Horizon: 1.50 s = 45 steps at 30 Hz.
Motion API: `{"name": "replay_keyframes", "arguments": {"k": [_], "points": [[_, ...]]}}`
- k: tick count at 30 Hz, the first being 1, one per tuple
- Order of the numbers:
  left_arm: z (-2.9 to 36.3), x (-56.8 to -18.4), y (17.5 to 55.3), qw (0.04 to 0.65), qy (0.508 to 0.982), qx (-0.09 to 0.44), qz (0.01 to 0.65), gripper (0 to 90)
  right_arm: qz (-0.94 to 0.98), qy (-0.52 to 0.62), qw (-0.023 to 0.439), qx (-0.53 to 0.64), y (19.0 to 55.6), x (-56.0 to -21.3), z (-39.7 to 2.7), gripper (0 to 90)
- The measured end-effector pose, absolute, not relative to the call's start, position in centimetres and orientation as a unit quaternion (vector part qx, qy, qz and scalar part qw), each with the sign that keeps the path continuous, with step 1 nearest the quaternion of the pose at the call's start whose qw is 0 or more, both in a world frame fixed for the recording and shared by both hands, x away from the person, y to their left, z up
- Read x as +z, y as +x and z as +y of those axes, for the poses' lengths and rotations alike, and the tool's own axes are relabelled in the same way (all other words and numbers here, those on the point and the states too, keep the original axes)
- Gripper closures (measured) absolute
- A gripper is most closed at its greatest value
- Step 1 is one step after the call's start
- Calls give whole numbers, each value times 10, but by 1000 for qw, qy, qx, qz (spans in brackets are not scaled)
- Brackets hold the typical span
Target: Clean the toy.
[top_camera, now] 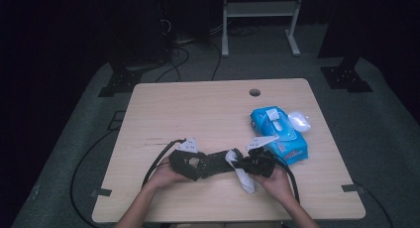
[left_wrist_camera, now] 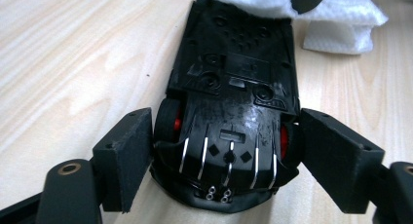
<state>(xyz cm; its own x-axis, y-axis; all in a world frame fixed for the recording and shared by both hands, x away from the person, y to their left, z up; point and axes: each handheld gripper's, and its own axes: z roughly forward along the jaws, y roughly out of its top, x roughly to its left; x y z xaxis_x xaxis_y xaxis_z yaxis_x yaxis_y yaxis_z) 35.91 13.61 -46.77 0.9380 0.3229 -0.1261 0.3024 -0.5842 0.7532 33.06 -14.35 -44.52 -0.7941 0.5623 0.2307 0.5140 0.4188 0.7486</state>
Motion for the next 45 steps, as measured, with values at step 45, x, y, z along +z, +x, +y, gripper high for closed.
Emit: {"name": "replay_keyframes", "arguments": {"k": [45], "points": [[141,-474,376,429,862,-89,255,168,843,306,-17,442,331,-463,-141,847]]}}
